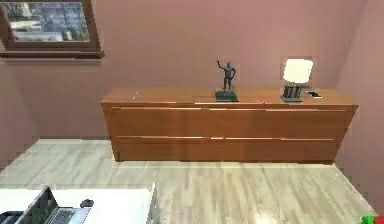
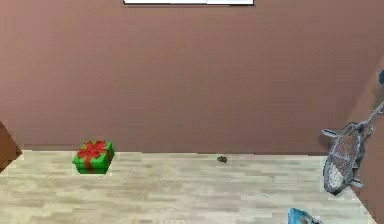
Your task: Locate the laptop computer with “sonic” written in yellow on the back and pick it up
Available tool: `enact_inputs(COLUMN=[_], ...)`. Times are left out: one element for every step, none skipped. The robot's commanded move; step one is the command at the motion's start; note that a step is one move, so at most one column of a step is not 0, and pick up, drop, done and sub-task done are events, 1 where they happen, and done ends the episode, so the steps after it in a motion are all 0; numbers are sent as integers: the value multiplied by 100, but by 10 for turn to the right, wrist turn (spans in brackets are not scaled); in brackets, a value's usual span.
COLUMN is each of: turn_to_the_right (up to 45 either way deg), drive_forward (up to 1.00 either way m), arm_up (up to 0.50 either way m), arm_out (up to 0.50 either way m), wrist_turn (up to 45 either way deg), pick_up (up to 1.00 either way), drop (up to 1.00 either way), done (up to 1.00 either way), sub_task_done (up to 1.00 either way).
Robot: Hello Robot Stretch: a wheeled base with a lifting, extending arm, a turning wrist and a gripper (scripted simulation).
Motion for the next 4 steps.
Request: enact_inputs(turn_to_the_right=[0, -60, 0, -300], drive_forward=[100, 0, 15, 0], arm_up=[0, 0, 0, 0], arm_out=[0, 0, 0, 0], wrist_turn=[0, 0, 0, 0], pick_up=[0, 0, 0, 0], drop=[0, 0, 0, 0], done=[0, 0, 0, 0], sub_task_done=[0, 0, 0, 0])
